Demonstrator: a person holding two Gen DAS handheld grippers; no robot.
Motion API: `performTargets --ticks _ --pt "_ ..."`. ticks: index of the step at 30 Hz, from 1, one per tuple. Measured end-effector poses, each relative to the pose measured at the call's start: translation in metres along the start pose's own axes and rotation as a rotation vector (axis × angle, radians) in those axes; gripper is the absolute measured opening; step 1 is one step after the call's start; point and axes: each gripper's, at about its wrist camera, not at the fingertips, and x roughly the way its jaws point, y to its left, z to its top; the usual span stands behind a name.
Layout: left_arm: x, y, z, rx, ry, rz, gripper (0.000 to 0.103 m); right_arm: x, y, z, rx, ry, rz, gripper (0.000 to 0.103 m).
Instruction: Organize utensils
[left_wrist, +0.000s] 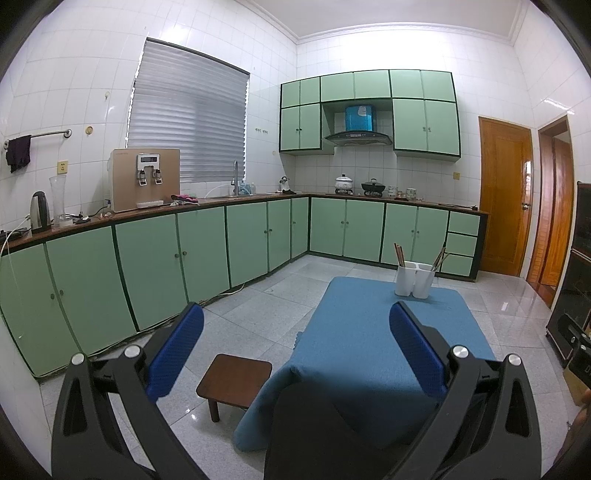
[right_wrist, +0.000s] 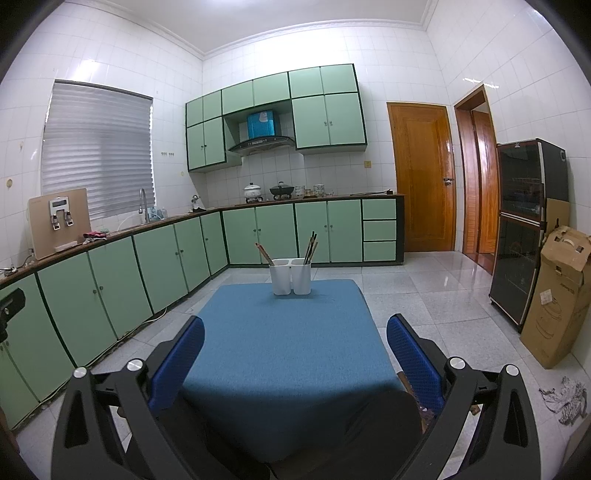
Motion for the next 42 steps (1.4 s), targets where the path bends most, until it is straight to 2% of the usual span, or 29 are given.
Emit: performTargets --ticks 42 --pt "0.0019 0.0011 -0.002 0.002 0.001 -0.001 0.098 0.0014 0.0036 0.0012 0.001 0.004 0.002 0.097"
